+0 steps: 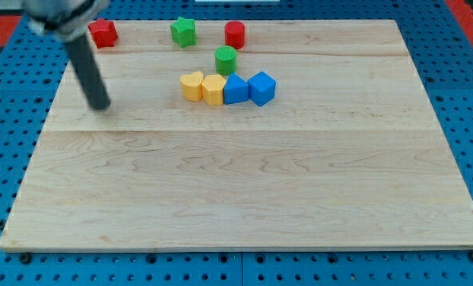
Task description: Push red star right a bit
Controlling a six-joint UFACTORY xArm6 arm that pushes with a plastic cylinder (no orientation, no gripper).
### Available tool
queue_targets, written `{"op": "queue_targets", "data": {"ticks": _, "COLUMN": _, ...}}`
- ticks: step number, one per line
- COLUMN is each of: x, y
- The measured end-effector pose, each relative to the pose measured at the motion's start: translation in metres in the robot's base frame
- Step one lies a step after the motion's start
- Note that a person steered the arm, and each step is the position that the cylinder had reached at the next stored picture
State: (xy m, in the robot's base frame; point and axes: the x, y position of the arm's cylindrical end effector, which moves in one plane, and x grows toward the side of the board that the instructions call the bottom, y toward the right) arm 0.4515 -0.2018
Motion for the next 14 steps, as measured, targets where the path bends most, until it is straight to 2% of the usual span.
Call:
{"op": "queue_targets", "data": {"ticks": 1, "x": 0.049, "y": 0.080}}
{"op": "queue_targets", "data": {"ticks": 2, "x": 0.041, "y": 0.159}}
{"op": "queue_targets", "data": {"ticks": 3, "x": 0.028, "y": 0.214}}
{"op": "queue_targets", "data": {"ticks": 8, "x": 0.052, "y": 0.221}}
{"op": "queue_targets", "data": {"ticks": 9, "x": 0.049, "y": 0.191}}
{"op": "queue_targets", "data": {"ticks": 10, "x": 0.006, "y": 0.066}}
{"op": "queue_targets", "data": {"ticks": 11, "x": -0.085, "y": -0.062}}
{"op": "queue_targets", "data": {"ticks": 12, "x": -0.117, "y": -0.103}}
{"op": "queue_targets", "data": {"ticks": 14, "x": -0.228, "y": -0.102}}
